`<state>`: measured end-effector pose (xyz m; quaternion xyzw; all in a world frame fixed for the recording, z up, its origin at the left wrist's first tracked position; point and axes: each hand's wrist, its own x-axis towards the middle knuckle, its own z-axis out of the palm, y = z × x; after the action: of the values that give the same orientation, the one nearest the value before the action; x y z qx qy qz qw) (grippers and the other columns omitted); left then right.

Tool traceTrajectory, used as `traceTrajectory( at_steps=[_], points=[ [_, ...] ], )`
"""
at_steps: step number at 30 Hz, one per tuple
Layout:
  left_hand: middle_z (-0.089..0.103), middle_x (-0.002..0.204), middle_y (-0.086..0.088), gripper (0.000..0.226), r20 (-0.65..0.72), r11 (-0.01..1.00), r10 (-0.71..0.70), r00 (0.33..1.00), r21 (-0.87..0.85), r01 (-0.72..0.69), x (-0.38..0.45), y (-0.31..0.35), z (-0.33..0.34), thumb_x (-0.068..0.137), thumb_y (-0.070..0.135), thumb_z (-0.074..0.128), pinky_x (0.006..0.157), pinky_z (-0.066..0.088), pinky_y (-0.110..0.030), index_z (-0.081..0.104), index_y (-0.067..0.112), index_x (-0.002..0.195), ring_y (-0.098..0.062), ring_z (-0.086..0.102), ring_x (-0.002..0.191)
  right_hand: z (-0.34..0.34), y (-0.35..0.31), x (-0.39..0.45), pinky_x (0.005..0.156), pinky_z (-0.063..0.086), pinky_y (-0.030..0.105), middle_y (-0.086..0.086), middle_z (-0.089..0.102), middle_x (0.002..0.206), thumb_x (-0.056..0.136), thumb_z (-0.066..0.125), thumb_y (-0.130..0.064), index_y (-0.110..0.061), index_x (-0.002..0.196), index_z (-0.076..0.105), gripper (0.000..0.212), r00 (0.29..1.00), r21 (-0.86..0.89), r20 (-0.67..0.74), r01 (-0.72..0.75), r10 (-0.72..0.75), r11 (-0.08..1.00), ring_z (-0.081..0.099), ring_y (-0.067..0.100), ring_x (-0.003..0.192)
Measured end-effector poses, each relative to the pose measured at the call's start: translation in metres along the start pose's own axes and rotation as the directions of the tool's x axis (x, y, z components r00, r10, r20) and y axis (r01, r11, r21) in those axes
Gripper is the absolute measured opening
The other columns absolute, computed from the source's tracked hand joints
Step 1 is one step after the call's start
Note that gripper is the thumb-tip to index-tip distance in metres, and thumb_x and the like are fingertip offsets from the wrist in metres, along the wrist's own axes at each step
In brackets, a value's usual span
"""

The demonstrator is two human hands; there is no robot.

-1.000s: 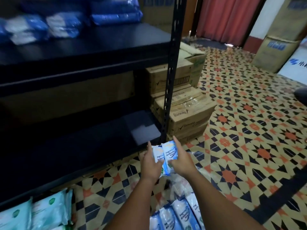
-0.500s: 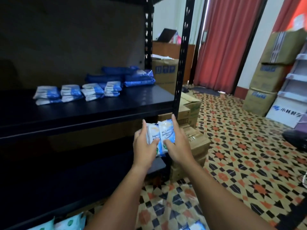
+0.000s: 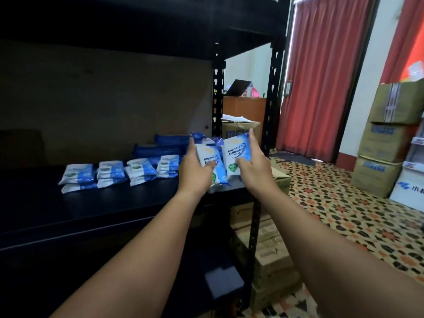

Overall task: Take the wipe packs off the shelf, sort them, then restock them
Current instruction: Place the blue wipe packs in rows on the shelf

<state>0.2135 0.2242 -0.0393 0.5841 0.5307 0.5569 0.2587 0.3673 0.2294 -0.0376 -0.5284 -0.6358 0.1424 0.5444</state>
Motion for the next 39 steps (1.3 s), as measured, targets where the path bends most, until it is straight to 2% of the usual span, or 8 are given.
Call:
traceTrajectory(
  at_steps=[3,7,11,16,22,31,35,39],
  points=[
    [0.032,0.162,-0.008,0.081,0.034,0.978,-0.152,0.988,0.148,0.145,0.03,-0.006,0.007,0.098,0.025,0.064,0.116,0.034,-0.037,0.015,0.017,0.161,-0.03,0.034,0.146,0.015,0.015,0.027,0.06,0.051,0.024,0.004,0.059,0.111,0.095,0.057,-0.006,-0.037,0.15,0.039,0.066,0.994,-0.002,-0.015,-0.105,0.105,0.994,0.066,0.021,0.088],
    [0.049,0.148,-0.017,0.052,0.015,0.924,-0.245,0.969,0.306,0.229,0.052,-0.015,0.016,0.103,0.032,0.055,0.096,0.042,-0.034,0.046,0.004,0.145,-0.034,0.048,0.133,0.038,0.044,0.045,0.077,0.036,0.029,0.013,0.062,0.121,0.098,0.06,-0.025,-0.025,0.105,0.062,0.008,0.979,-0.189,-0.001,-0.199,0.203,0.962,0.058,0.028,0.105],
    [0.044,0.153,-0.011,0.054,0.08,0.932,-0.145,0.986,0.345,0.109,0.052,-0.022,0.016,0.103,0.042,0.052,0.105,0.038,-0.032,0.047,0.014,0.149,-0.028,0.042,0.139,0.042,0.044,0.04,0.085,0.042,0.033,0.012,0.062,0.126,0.099,0.057,-0.034,-0.018,0.111,0.07,0.024,0.994,-0.298,0.05,-0.077,0.097,0.951,0.059,0.028,0.111],
    [0.051,0.147,-0.002,0.057,0.21,0.911,0.004,0.978,0.402,-0.09,0.026,-0.028,0.005,0.087,0.037,0.074,0.11,0.034,-0.026,0.057,0.024,0.141,-0.02,0.045,0.136,0.035,0.036,0.02,0.108,0.042,0.039,0.007,0.031,0.153,0.085,0.063,-0.031,-0.025,0.133,0.061,0.049,0.967,-0.416,0.236,0.014,0.093,0.909,0.054,0.032,0.123],
    [0.048,0.142,-0.004,0.055,0.226,0.837,0.066,0.972,0.518,-0.178,0.037,-0.042,0.015,0.091,0.001,0.058,0.108,0.032,-0.028,0.056,0.026,0.141,-0.023,0.039,0.135,0.045,0.042,0.032,0.1,0.045,0.034,0.005,0.031,0.149,0.089,0.063,-0.006,-0.024,0.14,0.055,0.055,0.972,-0.48,0.208,0.008,0.105,0.877,0.054,0.03,0.121],
    [0.045,0.141,-0.011,0.062,0.209,0.776,0.07,0.975,0.603,-0.185,0.084,-0.062,0.037,0.089,-0.005,0.049,0.1,0.042,-0.036,0.052,0.028,0.142,-0.033,0.052,0.123,0.08,0.055,0.077,0.097,0.044,0.04,0.013,0.036,0.135,0.093,0.058,-0.01,-0.021,0.134,0.049,0.044,0.971,-0.577,0.193,-0.006,0.143,0.816,0.049,0.038,0.117],
    [0.038,0.146,-0.012,0.061,0.212,0.784,0.046,0.976,0.598,-0.167,0.094,-0.069,0.041,0.091,0.003,0.051,0.101,0.042,-0.04,0.048,0.029,0.145,-0.035,0.05,0.125,0.086,0.061,0.086,0.099,0.043,0.042,0.015,0.035,0.136,0.093,0.057,-0.012,-0.022,0.138,0.045,0.048,0.969,-0.584,0.2,-0.003,0.147,0.812,0.048,0.038,0.119],
    [0.035,0.148,-0.016,0.05,0.211,0.767,0.08,0.974,0.612,-0.195,0.096,-0.073,0.045,0.096,0.033,0.059,0.101,0.043,-0.043,0.049,0.024,0.144,-0.038,0.052,0.122,0.087,0.065,0.087,0.101,0.041,0.043,0.015,0.034,0.139,0.094,0.055,-0.014,-0.023,0.139,0.042,0.047,0.969,-0.585,0.203,0.007,0.138,0.811,0.043,0.037,0.122]
  ],
)
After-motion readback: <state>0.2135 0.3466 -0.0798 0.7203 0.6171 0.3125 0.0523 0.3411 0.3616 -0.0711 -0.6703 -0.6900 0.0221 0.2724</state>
